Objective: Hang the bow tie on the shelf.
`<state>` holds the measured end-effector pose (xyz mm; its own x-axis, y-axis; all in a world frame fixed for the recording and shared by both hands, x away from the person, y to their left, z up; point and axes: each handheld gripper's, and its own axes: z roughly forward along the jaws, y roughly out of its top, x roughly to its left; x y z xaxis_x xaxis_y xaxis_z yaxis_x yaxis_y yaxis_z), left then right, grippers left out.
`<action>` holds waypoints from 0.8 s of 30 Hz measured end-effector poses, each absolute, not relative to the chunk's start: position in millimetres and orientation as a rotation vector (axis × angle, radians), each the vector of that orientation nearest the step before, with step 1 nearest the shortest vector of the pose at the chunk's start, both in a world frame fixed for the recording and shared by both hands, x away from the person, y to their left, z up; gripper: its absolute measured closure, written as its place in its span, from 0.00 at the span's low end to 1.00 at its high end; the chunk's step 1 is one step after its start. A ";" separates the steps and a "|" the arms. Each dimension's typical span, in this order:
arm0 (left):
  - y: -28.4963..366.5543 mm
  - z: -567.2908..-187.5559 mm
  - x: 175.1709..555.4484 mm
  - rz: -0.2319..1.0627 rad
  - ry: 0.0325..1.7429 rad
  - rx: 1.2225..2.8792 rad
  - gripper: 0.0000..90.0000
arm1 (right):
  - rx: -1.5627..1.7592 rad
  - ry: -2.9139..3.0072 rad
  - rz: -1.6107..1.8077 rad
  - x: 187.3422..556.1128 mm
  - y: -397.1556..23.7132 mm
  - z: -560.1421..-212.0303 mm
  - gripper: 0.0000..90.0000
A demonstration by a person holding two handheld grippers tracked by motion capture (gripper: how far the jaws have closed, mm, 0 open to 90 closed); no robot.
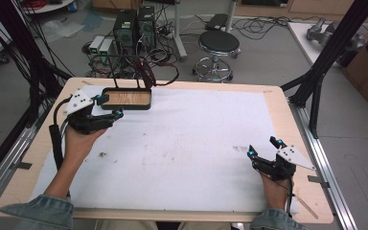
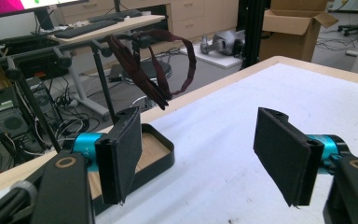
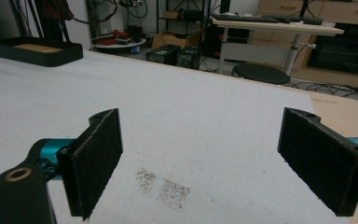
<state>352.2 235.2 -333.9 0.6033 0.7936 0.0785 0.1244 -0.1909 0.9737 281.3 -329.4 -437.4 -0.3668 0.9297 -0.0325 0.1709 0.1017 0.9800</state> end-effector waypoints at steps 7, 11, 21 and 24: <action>247.3 -342.1 334.7 0.738 0.786 1.668 0.31 | 1.095 1.658 1.326 281.2 -329.2 -437.3 0.14; 254.5 -345.0 326.4 0.746 0.805 1.663 0.28 | 1.096 1.658 1.327 281.0 -329.0 -437.3 0.14; 263.3 -360.2 307.6 0.753 0.830 1.663 0.26 | 1.098 1.660 1.330 281.0 -328.6 -437.5 0.14; 264.5 -367.9 302.8 0.744 0.845 1.672 0.26 | 1.098 1.660 1.328 281.1 -328.6 -437.4 0.14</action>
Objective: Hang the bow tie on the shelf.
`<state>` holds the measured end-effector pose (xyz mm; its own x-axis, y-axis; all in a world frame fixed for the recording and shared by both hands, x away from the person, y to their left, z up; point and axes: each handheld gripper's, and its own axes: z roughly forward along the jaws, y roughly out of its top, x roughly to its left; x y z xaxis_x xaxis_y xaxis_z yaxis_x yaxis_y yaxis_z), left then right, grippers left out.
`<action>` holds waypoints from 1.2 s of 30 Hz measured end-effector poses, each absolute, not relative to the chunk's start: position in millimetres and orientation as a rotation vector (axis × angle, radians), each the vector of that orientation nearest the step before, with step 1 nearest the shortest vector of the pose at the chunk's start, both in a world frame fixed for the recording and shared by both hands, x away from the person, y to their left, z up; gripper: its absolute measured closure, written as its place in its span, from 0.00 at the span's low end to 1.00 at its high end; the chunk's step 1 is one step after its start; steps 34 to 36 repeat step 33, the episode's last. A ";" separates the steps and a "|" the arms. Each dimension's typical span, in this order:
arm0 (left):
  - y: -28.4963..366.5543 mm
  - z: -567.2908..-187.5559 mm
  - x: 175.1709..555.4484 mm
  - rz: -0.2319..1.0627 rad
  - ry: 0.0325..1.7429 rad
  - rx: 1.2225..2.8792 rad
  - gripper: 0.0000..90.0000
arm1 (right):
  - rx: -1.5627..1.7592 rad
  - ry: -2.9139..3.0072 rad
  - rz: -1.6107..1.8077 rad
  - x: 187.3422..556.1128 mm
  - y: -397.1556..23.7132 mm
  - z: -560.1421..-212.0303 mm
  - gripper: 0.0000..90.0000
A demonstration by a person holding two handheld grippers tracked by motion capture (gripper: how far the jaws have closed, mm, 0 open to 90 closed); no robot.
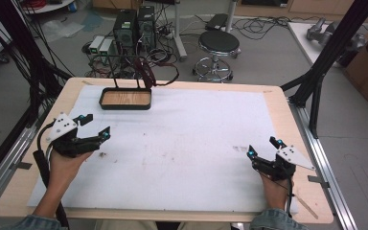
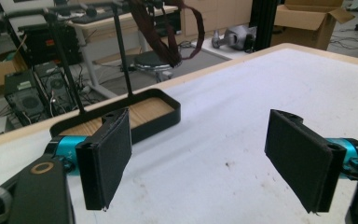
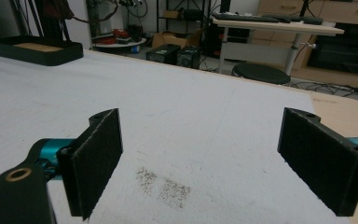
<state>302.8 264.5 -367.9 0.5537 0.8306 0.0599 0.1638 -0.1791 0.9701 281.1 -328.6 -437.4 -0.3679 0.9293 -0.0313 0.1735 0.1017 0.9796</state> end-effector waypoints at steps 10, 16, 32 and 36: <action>266.9 -391.1 291.8 0.739 0.882 1.692 0.25 | 1.097 1.662 1.324 281.2 -328.4 -437.5 0.14; 272.9 -405.1 286.0 0.727 0.923 1.695 0.24 | 1.097 1.663 1.323 281.2 -328.3 -437.6 0.14; 280.0 -422.7 279.5 0.724 0.974 1.709 0.24 | 1.094 1.664 1.323 281.3 -328.4 -437.6 0.14; 280.0 -423.0 279.6 0.720 0.975 1.712 0.24 | 1.096 1.664 1.325 281.2 -328.3 -437.6 0.14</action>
